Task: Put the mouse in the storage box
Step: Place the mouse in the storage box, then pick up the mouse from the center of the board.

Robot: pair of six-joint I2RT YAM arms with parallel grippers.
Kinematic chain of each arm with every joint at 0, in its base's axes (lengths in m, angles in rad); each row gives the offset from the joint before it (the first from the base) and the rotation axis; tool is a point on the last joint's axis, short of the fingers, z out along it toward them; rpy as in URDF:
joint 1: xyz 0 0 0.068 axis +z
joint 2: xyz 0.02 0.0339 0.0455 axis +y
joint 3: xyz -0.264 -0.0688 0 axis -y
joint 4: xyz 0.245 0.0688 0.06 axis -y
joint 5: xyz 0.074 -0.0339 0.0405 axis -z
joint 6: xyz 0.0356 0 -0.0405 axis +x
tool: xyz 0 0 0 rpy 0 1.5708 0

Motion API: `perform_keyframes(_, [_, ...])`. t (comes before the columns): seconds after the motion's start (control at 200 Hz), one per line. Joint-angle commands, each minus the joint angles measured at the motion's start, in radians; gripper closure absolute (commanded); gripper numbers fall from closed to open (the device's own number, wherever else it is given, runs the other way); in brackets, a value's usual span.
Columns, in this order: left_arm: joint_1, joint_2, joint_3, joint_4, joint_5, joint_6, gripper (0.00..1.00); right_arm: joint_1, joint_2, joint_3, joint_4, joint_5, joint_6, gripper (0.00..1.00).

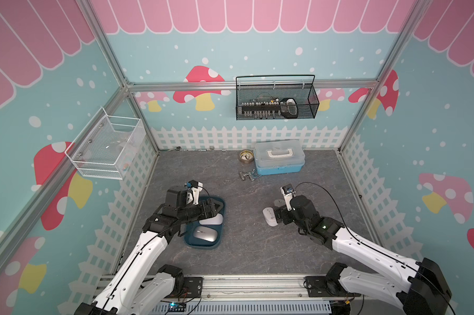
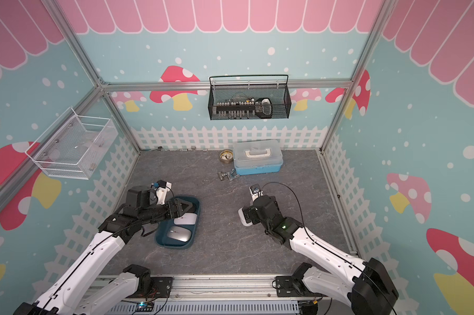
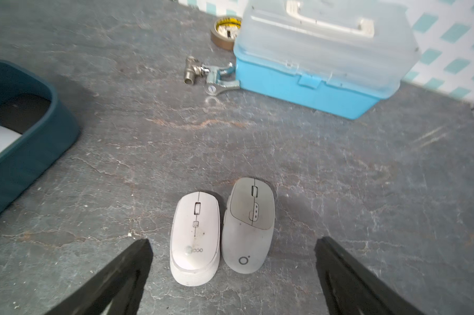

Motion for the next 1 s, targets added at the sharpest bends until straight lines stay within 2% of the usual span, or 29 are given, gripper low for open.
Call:
perform_keyframes(0.0, [-0.02, -0.047, -0.014, 0.04, -0.013, 0.0, 0.14, -0.085, 0.096, 0.033, -0.072, -0.14, 0.054, 0.01])
perform_keyframes(0.065, [-0.035, -0.059, -0.016, 0.039, -0.024, -0.003, 0.14, -0.118, 0.167, 0.054, -0.069, -0.189, 0.051, 0.01])
perform_keyframes(0.21, [-0.047, -0.05, -0.016, 0.044, -0.001, 0.005, 0.14, -0.153, 0.319, 0.115, -0.087, -0.206, 0.054, 0.01])
perform_keyframes(0.365, [-0.054, -0.063, -0.017, 0.044, -0.004, 0.005, 0.14, -0.178, 0.412, 0.158, -0.084, -0.236, 0.055, 0.01])
perform_keyframes(0.781, [-0.087, -0.066, -0.017, 0.043, -0.026, -0.002, 0.13, -0.238, 0.474, 0.151, -0.062, -0.269, 0.061, 0.08])
perform_keyframes(0.991, [-0.089, -0.057, -0.017, 0.038, -0.033, -0.003, 0.13, -0.249, 0.482, 0.115, -0.064, -0.212, 0.077, 0.08])
